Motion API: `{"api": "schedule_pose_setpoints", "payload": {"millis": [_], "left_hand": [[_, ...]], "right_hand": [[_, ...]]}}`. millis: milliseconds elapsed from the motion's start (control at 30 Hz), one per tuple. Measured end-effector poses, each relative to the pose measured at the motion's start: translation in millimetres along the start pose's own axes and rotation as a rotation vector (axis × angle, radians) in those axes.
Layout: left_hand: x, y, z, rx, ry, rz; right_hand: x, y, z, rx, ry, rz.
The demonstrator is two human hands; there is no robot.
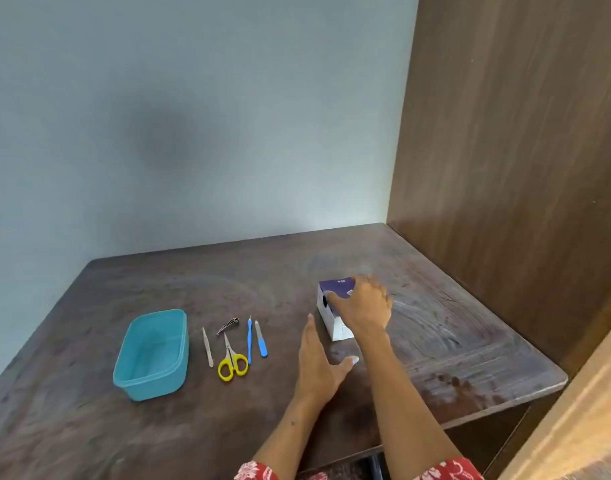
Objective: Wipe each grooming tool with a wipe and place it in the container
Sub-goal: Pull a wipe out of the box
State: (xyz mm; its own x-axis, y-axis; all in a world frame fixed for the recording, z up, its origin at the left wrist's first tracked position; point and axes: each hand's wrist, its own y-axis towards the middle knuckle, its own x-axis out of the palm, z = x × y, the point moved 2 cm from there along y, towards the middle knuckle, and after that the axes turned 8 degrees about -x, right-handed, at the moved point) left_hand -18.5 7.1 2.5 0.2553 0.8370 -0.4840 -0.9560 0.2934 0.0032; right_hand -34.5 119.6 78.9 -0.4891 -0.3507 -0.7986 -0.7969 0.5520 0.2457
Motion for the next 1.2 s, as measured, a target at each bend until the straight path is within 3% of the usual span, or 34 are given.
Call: {"api": "schedule_pose_setpoints", "payload": {"millis": [300, 800, 1200], "left_hand": [[12.3, 33.4, -12.0, -0.058, -0.013, 0.062], [9.0, 52.7, 9.7, 0.060, 0.144, 0.040], [15.2, 57.4, 3.0, 0.030, 0.179, 0.056]], "right_hand": [[9.3, 2.5, 0.1, -0.012, -0.031, -0.019], [3.2, -7.8, -2.2, -0.014, 0.033, 0.020], [-9.7, 7.9, -4.0, -0.004, -0.013, -0.089]]}}
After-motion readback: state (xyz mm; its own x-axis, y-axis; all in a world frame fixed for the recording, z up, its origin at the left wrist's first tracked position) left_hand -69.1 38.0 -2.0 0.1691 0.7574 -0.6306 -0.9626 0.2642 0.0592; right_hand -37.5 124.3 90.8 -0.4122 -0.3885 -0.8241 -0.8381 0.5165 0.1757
